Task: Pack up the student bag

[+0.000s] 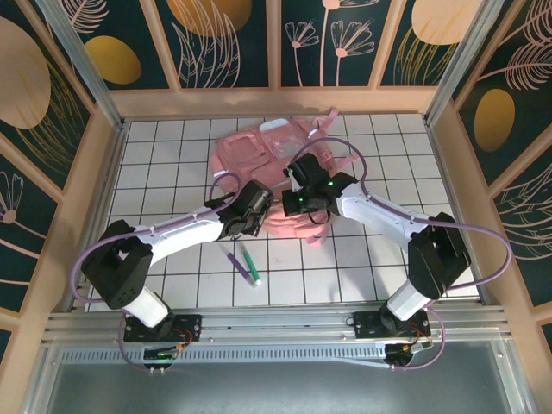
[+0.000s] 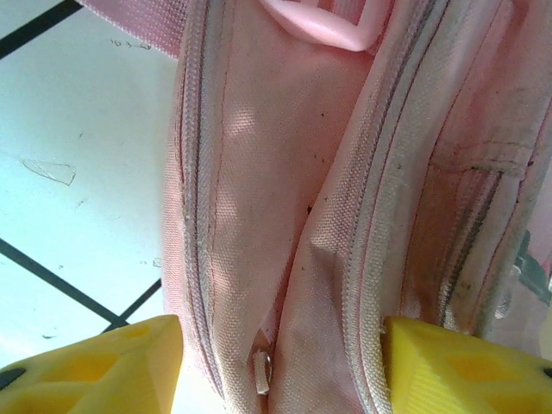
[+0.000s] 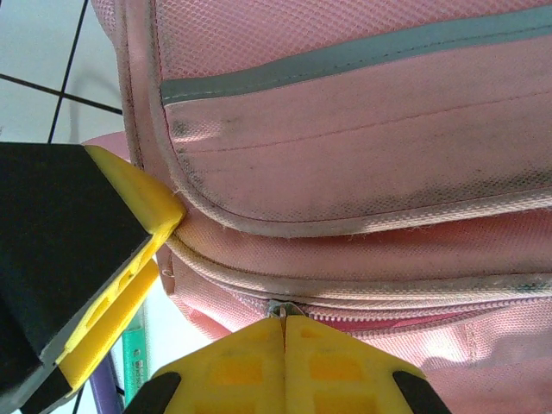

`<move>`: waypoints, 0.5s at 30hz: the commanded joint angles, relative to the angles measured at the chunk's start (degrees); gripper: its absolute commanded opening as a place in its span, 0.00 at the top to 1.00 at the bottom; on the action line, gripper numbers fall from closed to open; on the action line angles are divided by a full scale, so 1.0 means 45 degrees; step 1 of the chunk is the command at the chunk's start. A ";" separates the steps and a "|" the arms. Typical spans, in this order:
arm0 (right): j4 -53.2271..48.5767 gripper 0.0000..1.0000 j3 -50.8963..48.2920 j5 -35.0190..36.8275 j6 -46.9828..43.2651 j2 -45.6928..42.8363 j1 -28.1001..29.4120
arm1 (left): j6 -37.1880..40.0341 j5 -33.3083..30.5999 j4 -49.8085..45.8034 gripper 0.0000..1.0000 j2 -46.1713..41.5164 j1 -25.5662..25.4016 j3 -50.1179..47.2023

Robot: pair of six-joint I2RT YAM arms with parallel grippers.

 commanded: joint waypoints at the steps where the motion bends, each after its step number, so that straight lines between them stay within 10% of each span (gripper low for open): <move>1: 0.0585 1.00 0.0381 -0.0118 0.0084 -0.0064 0.0128 | -0.0359 -0.0251 -0.0298 0.49 0.0304 -0.0130 0.0245; 7: 0.0340 1.00 0.0160 0.0281 -0.0031 -0.0193 0.0138 | -0.0513 -0.1196 -0.0248 1.00 0.0231 0.0034 0.0075; 15: -0.0974 1.00 -0.0702 0.2575 -0.0401 -0.0277 -0.0504 | 0.1853 -0.1223 -0.0276 1.00 -0.1388 0.1739 -0.0769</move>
